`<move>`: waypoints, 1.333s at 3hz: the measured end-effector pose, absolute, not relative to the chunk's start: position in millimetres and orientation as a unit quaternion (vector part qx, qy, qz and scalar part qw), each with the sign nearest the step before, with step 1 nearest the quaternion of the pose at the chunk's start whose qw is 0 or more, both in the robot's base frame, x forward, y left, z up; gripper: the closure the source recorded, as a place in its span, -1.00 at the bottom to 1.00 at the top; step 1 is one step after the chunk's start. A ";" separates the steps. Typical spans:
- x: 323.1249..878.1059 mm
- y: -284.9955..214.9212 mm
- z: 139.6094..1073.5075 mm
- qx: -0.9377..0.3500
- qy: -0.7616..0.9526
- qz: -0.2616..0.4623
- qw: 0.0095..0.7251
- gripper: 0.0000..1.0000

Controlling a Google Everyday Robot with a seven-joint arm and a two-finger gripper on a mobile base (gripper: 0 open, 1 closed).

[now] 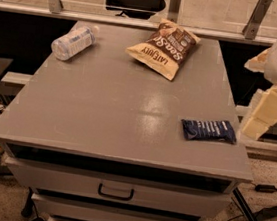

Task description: Move rxbar blueberry near brown chip bag

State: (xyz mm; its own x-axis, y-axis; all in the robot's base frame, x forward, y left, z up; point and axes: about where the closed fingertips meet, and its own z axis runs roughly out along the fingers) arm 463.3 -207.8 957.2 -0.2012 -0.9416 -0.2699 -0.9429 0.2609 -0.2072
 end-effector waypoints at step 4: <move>494.1 -199.0 868.0 -0.631 0.754 0.060 0.171 -1.00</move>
Offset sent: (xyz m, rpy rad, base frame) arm 0.0278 0.0007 -0.0754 0.1120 0.0739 0.0506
